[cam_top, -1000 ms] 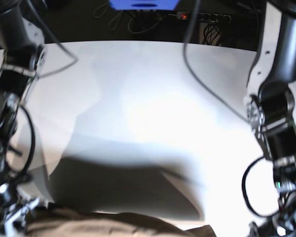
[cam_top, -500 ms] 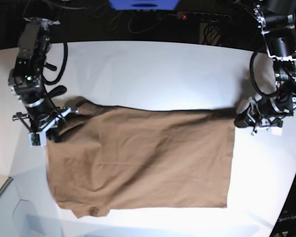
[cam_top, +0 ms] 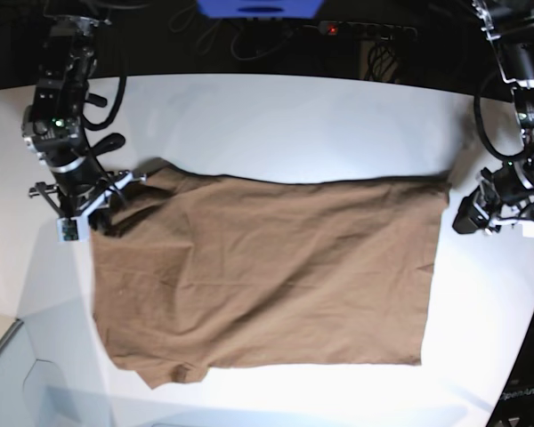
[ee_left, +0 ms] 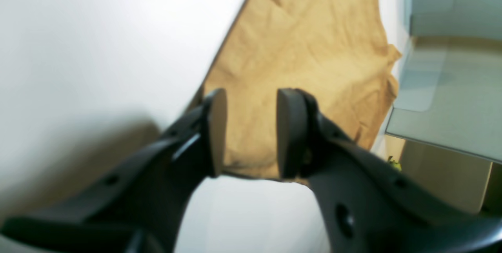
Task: Layout the t-shirt on the table in an organized manner, then fold the t-shirt properly
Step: 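Lay the stretched edge flat on the table with both grippers, then adjust the shirt corner with the right gripper and release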
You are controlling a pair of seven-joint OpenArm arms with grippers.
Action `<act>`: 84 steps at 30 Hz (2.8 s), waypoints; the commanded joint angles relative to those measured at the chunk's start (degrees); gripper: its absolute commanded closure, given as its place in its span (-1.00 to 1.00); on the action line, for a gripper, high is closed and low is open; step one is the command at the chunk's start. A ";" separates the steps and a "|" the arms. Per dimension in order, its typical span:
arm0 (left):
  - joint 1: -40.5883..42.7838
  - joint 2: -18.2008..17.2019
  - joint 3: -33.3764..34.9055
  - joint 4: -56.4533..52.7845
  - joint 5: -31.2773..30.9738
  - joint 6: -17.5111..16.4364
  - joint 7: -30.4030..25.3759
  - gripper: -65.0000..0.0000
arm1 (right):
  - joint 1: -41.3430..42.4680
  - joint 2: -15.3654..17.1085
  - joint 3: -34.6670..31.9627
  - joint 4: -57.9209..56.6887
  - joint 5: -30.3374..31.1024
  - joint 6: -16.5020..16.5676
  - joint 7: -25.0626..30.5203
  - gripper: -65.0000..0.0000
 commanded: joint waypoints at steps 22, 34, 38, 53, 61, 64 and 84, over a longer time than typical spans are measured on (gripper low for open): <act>-1.39 -1.01 -0.44 0.72 -3.36 1.08 -0.09 0.30 | 0.10 1.01 11.76 -13.28 0.81 0.57 3.13 -0.30; -1.04 -1.01 -0.44 0.72 -3.36 1.26 -0.09 0.30 | 4.76 2.60 9.21 -21.54 0.46 7.34 13.68 -0.30; -0.95 -1.01 -0.44 0.72 -3.28 1.26 -0.09 0.30 | 6.78 2.60 9.21 -24.45 0.46 7.52 13.94 -0.30; -0.60 -0.84 -0.44 0.72 -3.28 1.26 -0.09 0.30 | 7.22 2.42 5.60 -24.89 0.72 7.52 14.03 0.18; 0.10 0.57 -2.11 0.72 -3.28 1.26 -0.09 0.30 | 7.22 2.24 5.25 -24.71 0.72 7.52 14.03 0.62; 0.28 0.66 -3.70 0.72 -3.28 1.26 -0.09 0.30 | 6.69 2.24 5.51 -23.30 0.55 7.52 13.59 1.00; -0.16 0.66 -4.05 1.60 -4.07 0.91 0.44 0.30 | -3.33 2.33 5.60 -8.01 0.37 7.52 2.78 1.00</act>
